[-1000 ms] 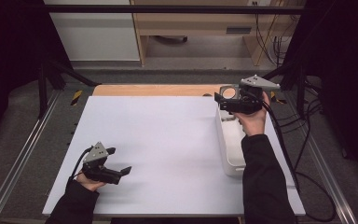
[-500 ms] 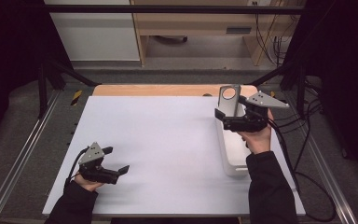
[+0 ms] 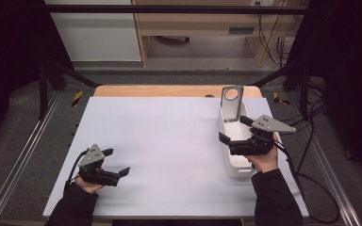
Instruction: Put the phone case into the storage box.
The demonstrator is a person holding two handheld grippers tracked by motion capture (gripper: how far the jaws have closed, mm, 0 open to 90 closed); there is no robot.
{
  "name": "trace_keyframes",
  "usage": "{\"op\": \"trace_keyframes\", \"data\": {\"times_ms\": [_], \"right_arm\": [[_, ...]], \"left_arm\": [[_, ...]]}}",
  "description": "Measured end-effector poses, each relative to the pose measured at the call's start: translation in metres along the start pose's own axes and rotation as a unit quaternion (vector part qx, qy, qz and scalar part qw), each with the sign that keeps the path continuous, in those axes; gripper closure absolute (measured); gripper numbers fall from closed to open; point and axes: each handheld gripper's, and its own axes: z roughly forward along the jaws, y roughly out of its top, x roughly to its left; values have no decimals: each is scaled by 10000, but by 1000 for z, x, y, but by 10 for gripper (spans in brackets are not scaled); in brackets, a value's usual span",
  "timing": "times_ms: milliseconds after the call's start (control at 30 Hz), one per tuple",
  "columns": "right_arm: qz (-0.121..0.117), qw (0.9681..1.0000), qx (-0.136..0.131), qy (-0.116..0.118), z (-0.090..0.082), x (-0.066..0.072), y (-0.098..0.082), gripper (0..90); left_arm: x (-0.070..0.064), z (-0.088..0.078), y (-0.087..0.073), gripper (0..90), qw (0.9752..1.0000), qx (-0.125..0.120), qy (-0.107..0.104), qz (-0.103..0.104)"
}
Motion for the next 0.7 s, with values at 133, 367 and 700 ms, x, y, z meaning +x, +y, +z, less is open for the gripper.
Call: {"op": "trace_keyframes", "data": {"times_ms": [133, 367, 700], "right_arm": [[34, 10000, -45, 51, -11, -4, -12, 1], [104, 9999, -75, 72, -27, -11, -31, 1], [58, 10000, -58, -13, -44, -19, -54, 0]], "left_arm": [[0, 0, 0, 7, 10000, -24, 4, -10], [-1, 0, -1, 7, 10000, -21, 20, 2], [-2, -1, -1, 7, 10000, -91, 20, 2]]}}
